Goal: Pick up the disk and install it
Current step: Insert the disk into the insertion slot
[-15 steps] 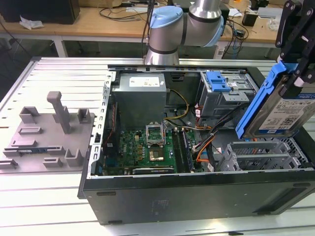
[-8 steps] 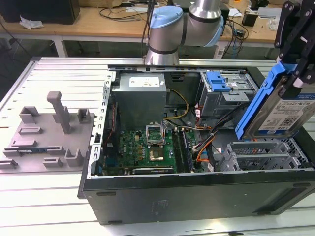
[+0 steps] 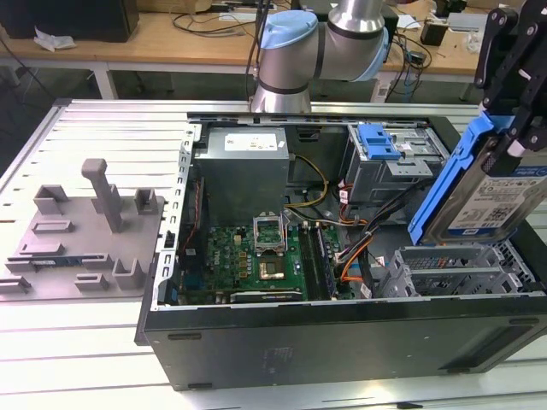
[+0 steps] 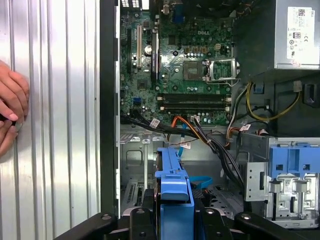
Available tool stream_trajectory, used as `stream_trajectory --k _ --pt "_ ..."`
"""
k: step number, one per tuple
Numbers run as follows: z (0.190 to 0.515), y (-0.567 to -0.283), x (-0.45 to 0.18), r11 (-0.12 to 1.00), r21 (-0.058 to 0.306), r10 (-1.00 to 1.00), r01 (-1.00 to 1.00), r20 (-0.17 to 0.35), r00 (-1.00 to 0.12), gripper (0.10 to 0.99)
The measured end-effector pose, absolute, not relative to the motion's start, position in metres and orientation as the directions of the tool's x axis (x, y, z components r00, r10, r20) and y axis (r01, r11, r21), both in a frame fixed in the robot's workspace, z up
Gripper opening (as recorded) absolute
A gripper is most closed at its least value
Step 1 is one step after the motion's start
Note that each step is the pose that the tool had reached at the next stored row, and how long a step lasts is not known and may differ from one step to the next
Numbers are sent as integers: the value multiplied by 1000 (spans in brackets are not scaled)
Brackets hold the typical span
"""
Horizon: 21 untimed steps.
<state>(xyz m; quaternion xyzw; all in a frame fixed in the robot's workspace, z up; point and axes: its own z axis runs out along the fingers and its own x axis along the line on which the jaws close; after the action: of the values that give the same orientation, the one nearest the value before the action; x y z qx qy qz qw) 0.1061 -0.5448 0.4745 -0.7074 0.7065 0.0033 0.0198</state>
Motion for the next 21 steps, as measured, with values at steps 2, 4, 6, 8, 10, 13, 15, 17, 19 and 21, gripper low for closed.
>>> stream_trajectory --k 2,4,6,8,10,13,15,17,19,21 --pt "474 -546 105 -1 -24 -999 -1000 -33 2 365" --pt "473 -546 105 -1 -24 -999 -1000 -33 2 365" --pt "473 -546 105 -1 -24 -999 -1000 -33 2 365" --pt "473 -546 105 -1 -24 -999 -1000 -33 2 365" --pt "473 -548 105 -1 -24 -999 -1000 -33 2 365" --pt "472 -549 105 -1 -24 -999 -1000 -33 2 365" --pt "471 -549 105 -1 -24 -999 -1000 -33 2 365" --pt "471 -550 105 -1 -24 -999 -1000 -33 2 365" --pt "470 -550 105 -1 -24 -999 -1000 -33 2 365" --pt "469 -550 105 -1 -24 -999 -1000 -33 2 365"
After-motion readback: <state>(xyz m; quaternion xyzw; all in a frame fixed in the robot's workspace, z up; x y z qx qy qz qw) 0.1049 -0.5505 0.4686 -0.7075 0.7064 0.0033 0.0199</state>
